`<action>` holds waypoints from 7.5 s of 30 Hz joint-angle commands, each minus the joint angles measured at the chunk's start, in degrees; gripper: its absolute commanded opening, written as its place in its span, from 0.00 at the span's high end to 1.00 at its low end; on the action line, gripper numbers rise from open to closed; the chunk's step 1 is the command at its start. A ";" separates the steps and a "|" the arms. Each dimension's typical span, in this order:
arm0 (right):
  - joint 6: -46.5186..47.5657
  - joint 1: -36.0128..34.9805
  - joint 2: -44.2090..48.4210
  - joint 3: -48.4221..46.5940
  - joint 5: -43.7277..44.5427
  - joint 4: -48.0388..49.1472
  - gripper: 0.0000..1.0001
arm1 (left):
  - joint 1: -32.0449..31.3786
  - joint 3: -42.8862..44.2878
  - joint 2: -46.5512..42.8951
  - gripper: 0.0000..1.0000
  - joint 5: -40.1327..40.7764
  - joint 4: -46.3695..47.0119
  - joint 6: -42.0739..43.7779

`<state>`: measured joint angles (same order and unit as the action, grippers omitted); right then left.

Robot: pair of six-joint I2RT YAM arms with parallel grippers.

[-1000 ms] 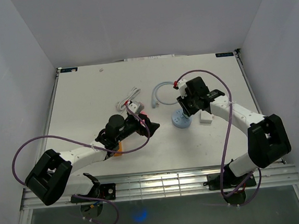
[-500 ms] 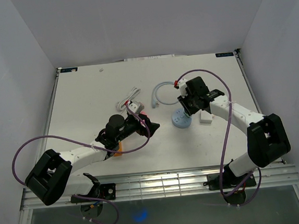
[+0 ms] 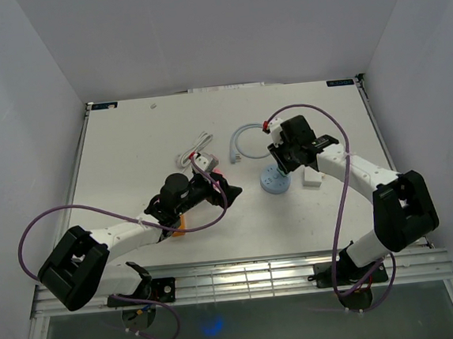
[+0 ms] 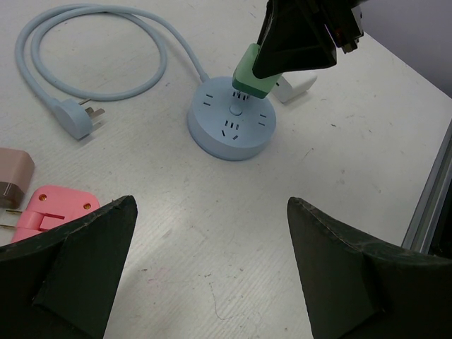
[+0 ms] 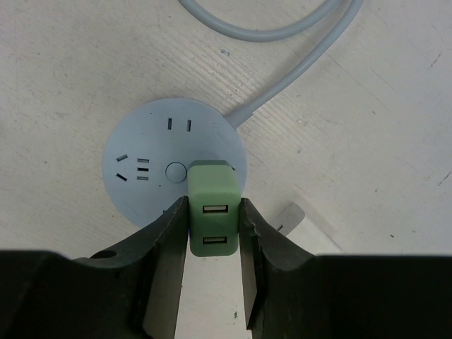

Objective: Insert the plug

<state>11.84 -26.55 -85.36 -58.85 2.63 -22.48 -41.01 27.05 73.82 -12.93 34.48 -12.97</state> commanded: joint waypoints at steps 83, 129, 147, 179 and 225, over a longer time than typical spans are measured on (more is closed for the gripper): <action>-24.40 -9.14 -10.17 6.81 8.27 4.37 0.92 | 4.89 1.96 -1.14 0.02 3.08 -4.24 -4.52; -31.27 -14.85 -10.89 5.07 13.72 1.22 0.68 | 6.74 2.40 -0.43 0.02 2.56 -5.56 -5.66; -23.00 -14.50 -0.78 -7.95 11.96 -1.17 0.22 | 6.91 3.79 -0.44 0.02 6.86 -7.67 -2.59; -14.65 -8.08 18.65 6.55 -2.02 7.71 0.21 | 13.07 31.93 29.09 0.08 7.65 -27.63 15.43; -22.90 -7.65 14.26 1.73 -13.79 8.07 0.23 | 14.74 24.38 22.17 0.55 -7.20 -18.40 13.85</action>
<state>-8.38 -34.54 -70.30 -52.84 -7.70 -15.33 -24.56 53.54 102.50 -18.50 11.31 0.78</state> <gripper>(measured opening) 0.769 0.551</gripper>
